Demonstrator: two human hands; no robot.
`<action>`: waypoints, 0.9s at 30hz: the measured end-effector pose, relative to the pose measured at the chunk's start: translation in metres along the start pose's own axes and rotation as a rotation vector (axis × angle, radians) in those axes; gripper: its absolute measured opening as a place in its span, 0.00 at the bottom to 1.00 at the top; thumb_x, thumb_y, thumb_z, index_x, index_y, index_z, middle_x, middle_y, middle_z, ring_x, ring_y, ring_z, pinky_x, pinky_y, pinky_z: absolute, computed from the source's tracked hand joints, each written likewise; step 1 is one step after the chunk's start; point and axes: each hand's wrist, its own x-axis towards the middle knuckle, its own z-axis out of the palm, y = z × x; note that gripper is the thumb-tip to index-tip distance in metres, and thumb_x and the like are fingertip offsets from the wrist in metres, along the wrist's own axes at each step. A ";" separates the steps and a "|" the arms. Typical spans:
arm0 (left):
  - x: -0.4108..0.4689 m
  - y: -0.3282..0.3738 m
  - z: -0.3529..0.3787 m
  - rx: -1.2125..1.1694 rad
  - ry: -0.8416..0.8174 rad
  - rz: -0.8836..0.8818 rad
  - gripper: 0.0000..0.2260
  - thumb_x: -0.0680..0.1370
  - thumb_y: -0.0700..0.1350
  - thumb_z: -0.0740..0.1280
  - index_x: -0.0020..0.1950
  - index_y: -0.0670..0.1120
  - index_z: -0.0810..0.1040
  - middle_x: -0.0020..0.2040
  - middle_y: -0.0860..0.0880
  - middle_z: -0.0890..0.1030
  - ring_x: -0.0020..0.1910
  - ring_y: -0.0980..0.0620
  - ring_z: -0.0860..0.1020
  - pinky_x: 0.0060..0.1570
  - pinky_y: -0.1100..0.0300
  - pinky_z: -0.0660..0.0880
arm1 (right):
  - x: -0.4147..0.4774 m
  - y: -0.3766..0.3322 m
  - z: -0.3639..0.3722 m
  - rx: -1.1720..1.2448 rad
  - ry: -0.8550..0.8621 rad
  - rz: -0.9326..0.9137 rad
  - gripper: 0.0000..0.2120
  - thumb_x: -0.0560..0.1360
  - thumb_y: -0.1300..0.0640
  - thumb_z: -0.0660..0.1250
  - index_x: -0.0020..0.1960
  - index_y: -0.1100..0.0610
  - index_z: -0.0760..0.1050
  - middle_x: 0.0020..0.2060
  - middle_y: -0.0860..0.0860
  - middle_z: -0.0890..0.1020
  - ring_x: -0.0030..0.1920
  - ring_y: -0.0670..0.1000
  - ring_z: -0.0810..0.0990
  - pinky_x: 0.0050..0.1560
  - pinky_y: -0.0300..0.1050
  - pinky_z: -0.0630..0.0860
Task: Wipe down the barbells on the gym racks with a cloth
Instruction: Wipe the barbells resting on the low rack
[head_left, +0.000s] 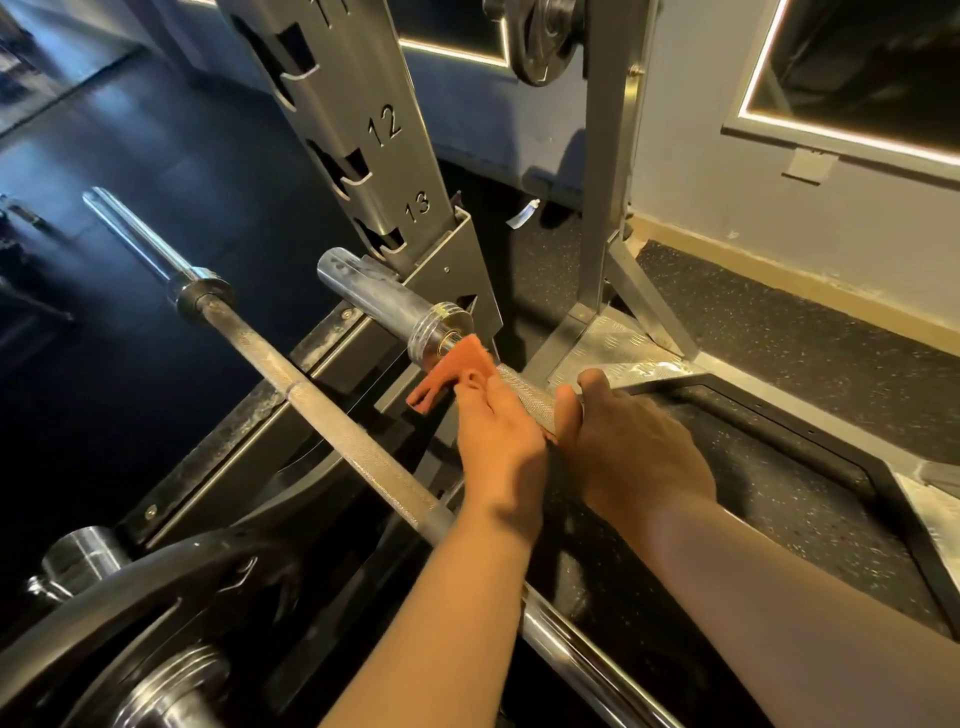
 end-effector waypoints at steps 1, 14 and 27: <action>-0.008 -0.002 0.002 0.133 0.036 0.130 0.22 0.83 0.54 0.56 0.71 0.42 0.70 0.63 0.44 0.77 0.64 0.42 0.76 0.63 0.55 0.74 | 0.001 0.001 0.000 0.000 -0.019 0.005 0.14 0.86 0.46 0.48 0.66 0.52 0.64 0.47 0.52 0.77 0.50 0.54 0.78 0.49 0.49 0.72; 0.003 0.000 -0.008 0.835 -0.352 0.473 0.26 0.83 0.54 0.46 0.78 0.46 0.64 0.78 0.40 0.63 0.79 0.40 0.58 0.77 0.41 0.56 | -0.003 0.001 -0.006 -0.073 -0.045 -0.073 0.16 0.85 0.46 0.55 0.69 0.52 0.62 0.58 0.54 0.78 0.57 0.56 0.78 0.51 0.48 0.72; 0.027 0.017 -0.002 1.022 -0.249 0.693 0.15 0.81 0.48 0.53 0.48 0.47 0.79 0.44 0.48 0.75 0.56 0.43 0.76 0.61 0.45 0.67 | -0.002 0.000 -0.001 0.023 -0.019 0.015 0.15 0.86 0.43 0.47 0.64 0.50 0.64 0.50 0.52 0.79 0.49 0.53 0.77 0.50 0.49 0.72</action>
